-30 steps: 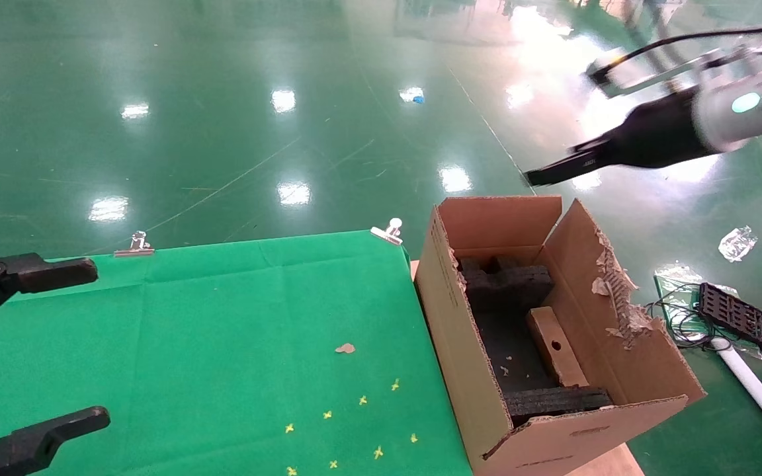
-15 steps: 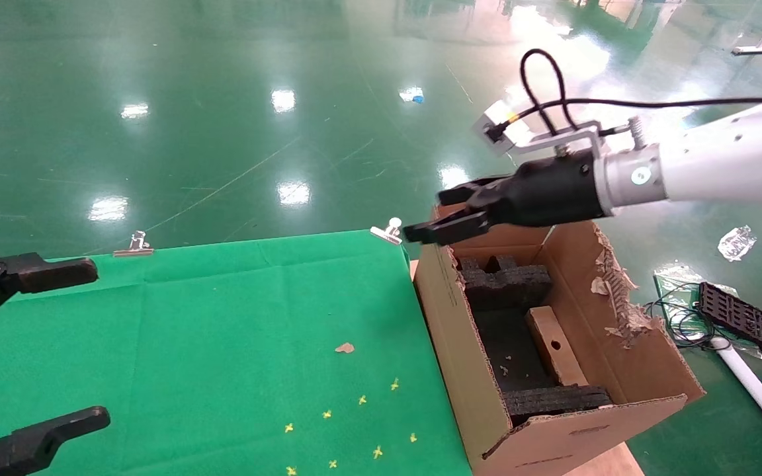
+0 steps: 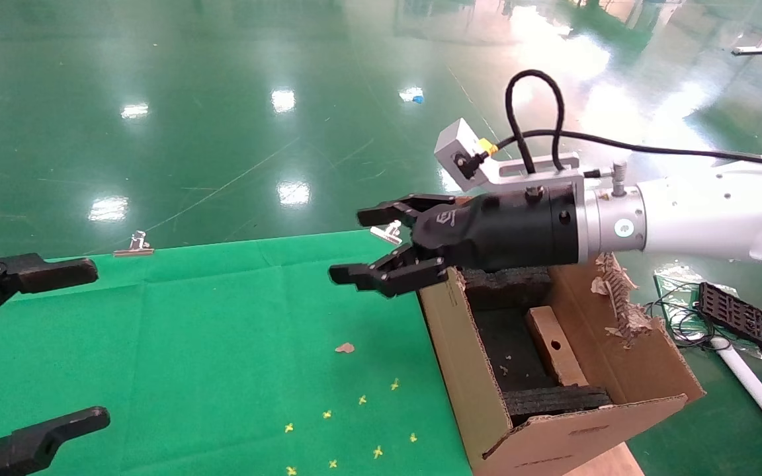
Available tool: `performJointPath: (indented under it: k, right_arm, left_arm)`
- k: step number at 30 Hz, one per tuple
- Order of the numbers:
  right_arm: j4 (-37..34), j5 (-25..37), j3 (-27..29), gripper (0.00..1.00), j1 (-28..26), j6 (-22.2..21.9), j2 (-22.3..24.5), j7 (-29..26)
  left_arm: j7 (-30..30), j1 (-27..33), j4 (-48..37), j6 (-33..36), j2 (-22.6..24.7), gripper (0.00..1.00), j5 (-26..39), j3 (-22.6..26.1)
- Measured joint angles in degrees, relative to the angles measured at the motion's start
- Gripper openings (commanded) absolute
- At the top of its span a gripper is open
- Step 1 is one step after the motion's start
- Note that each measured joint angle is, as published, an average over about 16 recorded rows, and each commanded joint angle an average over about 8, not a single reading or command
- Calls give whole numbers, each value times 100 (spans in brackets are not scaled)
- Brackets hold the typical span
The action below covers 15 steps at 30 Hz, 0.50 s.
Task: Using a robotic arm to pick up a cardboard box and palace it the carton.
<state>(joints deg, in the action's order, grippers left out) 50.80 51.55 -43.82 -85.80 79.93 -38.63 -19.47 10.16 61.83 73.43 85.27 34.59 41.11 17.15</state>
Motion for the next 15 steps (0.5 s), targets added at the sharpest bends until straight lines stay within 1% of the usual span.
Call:
performJointPath:
  k: [15]
  right_arm:
    - [1588, -676, 1938, 100, 1690, 402, 252, 608]
  left_arm:
    - [-2, 1, 0, -2, -2, 100, -3, 4]
